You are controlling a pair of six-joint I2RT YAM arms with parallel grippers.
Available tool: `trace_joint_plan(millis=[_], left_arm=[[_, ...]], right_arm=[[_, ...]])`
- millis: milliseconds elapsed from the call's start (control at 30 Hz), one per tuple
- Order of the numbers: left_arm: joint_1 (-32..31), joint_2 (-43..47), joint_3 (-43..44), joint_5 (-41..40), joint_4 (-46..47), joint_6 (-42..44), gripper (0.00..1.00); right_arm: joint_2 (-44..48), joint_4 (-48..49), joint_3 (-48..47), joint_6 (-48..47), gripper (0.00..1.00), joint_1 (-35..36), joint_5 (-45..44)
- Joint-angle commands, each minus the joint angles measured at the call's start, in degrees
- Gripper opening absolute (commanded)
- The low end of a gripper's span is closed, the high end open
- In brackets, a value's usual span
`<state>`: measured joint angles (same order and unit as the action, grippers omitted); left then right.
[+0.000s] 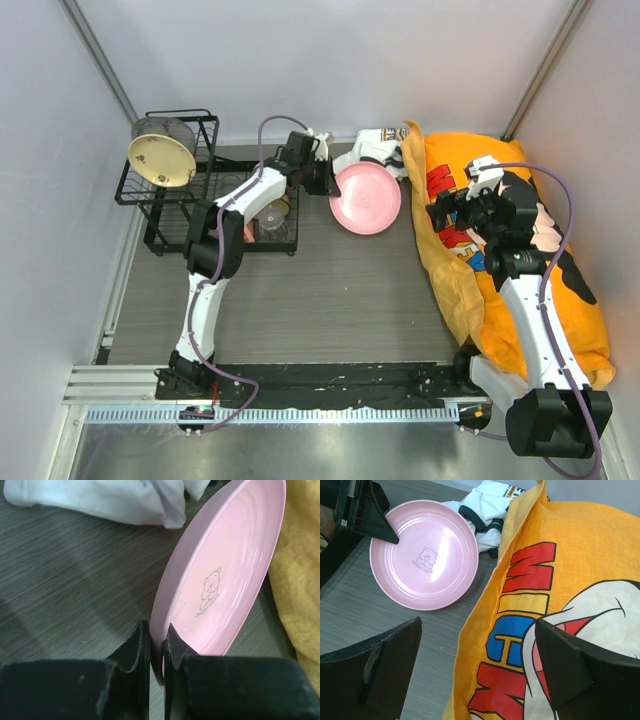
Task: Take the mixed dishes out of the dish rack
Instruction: Place the plate at the center of the board.
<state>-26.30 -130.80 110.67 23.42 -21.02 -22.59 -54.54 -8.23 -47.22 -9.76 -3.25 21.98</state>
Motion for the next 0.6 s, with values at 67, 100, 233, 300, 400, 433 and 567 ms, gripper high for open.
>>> trace_joint_plan(millis=[67,100,233,300,400,433,567], left_arm=[[-0.94,0.99,-3.35,1.63,3.44,-0.44,0.00],[-1.20,0.90,-3.71,1.63,3.44,-0.26,0.00],[-1.47,0.81,-5.11,1.72,4.05,-0.35,0.00],[-1.56,0.81,-5.20,1.89,4.31,-0.52,0.00],[-1.64,0.73,-5.73,2.42,4.32,-1.05,0.00],[-1.73,0.99,-5.99,2.42,4.66,-1.31,0.00],[-2.00,1.60,-8.01,2.77,4.75,-1.49,0.00]], right_arm=[[0.05,1.99,-0.24,-0.70,1.00,-0.27,0.96],[0.05,2.08,-0.24,-0.70,1.00,-0.27,0.88],[-0.04,1.90,-0.24,-0.79,1.00,-0.27,0.87],[-0.04,1.90,-0.24,-0.88,1.00,-0.27,0.87],[-0.12,1.81,-0.24,-1.14,1.00,-0.36,0.79],[-0.12,1.81,-0.15,-1.14,1.00,-0.36,0.79],[-0.39,1.73,-0.24,-1.32,1.00,-0.36,0.79]])
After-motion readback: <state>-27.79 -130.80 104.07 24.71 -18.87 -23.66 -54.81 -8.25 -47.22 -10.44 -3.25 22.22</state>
